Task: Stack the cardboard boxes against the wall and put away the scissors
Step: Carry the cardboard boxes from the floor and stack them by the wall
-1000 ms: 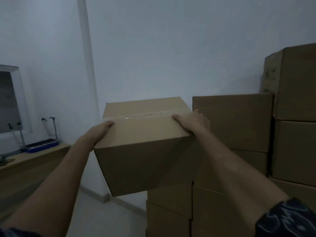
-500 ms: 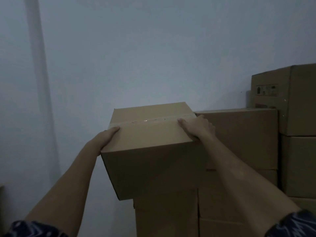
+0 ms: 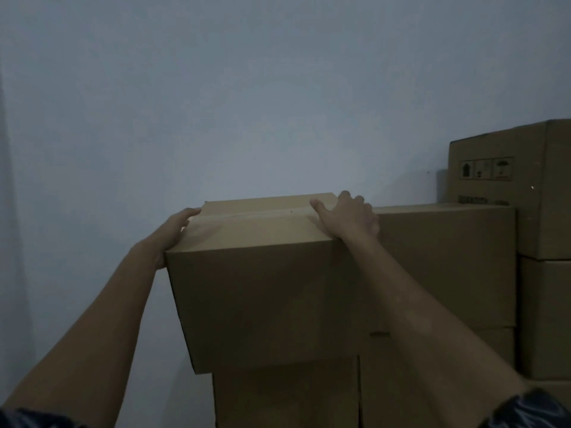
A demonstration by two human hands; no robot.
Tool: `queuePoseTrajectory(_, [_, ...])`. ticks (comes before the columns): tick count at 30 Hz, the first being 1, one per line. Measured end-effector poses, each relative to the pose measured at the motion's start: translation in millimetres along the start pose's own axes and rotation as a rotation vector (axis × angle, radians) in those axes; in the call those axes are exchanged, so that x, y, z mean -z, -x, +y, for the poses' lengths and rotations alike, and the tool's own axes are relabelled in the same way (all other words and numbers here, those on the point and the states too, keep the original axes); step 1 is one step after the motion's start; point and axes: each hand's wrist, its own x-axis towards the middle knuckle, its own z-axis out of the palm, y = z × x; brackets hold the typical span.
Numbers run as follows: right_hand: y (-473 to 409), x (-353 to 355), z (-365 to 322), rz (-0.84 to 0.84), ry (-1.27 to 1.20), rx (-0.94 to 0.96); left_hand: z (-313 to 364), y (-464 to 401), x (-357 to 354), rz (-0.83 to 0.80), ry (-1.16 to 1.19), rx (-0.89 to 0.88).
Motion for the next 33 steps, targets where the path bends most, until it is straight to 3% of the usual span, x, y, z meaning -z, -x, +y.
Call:
queuePoseTrajectory(2, [-8, -6, -3, 0.157, -0.019, 0.08, 4, -19, 3, 0.105, -0.203, -0.142])
queuePoseTrajectory(4, [-13, -10, -7, 0.337, -0.059, 0.151, 14, -31, 1, 0.205, -0.465, -0.408])
queuePoseTrajectory(6, [-13, -12, -12, 0.437, -0.094, 0.203, 26, -27, -13, 0.194, -0.603, -0.603])
queuePoseTrajectory(9, [-10, -16, -21, 0.494, -0.131, 0.325, 20, -10, -41, 0.082, -0.842, -0.704])
queuePoseTrajectory(12, [-3, -28, -19, 0.5, -0.066, 0.477, 10, -11, -53, 0.209, -1.061, -0.881])
queuePoseTrajectory(14, [4, -49, -7, 0.511, 0.052, 0.54, 15, -20, -54, 0.189, -1.176, -0.954])
queuePoseTrajectory(17, [7, -75, 9, 0.501, 0.14, 0.512, 24, -41, -61, 0.129, -1.303, -1.016])
queuePoseTrajectory(22, [-8, -87, 16, 0.46, 0.157, 0.443, 13, -69, -77, 0.19, -1.322, -1.086])
queuePoseTrajectory(28, [-26, -115, 22, 0.534, 0.133, 0.464, -14, -95, -91, 0.322, -1.252, -1.052])
queuePoseTrajectory(33, [-50, -133, 28, 0.495, 0.129, 0.496, -29, -117, -108, 0.345, -1.153, -0.962])
